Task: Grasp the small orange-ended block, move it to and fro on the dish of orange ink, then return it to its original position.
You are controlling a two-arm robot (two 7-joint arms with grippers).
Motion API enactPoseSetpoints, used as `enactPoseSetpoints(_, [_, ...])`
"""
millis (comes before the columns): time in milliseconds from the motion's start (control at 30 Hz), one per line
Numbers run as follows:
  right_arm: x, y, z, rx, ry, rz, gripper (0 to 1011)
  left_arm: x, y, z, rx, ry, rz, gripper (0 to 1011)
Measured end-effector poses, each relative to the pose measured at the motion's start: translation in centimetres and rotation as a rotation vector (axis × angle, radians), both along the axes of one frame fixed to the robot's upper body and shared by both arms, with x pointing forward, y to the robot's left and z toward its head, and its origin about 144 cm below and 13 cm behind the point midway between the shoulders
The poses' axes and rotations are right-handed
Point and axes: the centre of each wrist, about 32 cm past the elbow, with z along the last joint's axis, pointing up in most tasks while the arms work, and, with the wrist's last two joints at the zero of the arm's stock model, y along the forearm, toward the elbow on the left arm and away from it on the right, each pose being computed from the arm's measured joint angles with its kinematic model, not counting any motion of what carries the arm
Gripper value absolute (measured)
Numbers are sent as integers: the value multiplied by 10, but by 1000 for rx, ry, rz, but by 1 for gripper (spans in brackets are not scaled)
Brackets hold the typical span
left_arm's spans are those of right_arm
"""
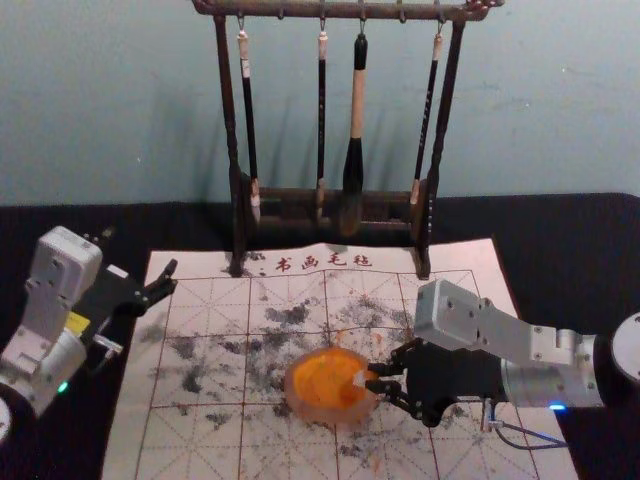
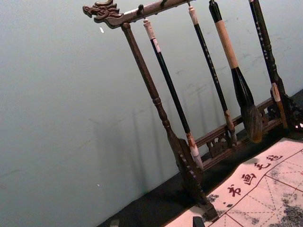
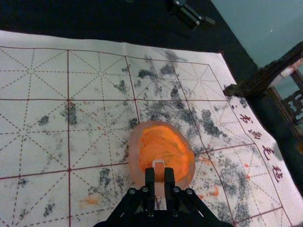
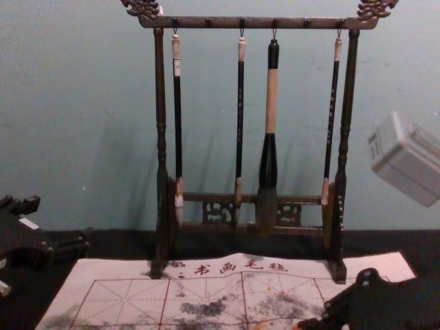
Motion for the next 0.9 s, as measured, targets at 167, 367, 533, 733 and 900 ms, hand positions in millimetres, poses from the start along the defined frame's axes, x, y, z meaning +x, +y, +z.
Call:
enactPoseSetpoints(167, [1, 5, 2, 1, -5, 13, 91, 0, 0, 0, 0, 0, 0, 1001])
enactPoseSetpoints(367, [3, 10, 3, 4, -10, 21, 90, 0, 0, 0, 0, 0, 0, 1001])
enactPoseSetpoints(533, [6, 15, 2, 1, -10, 21, 90, 0, 0, 0, 0, 0, 0, 1001])
enactPoseSetpoints(733, [9, 16, 2, 1, -13, 5, 90, 0, 0, 0, 0, 0, 0, 1002])
enactPoseSetpoints(900, [11, 14, 4, 9, -19, -15, 91, 0, 0, 0, 0, 0, 0, 1001])
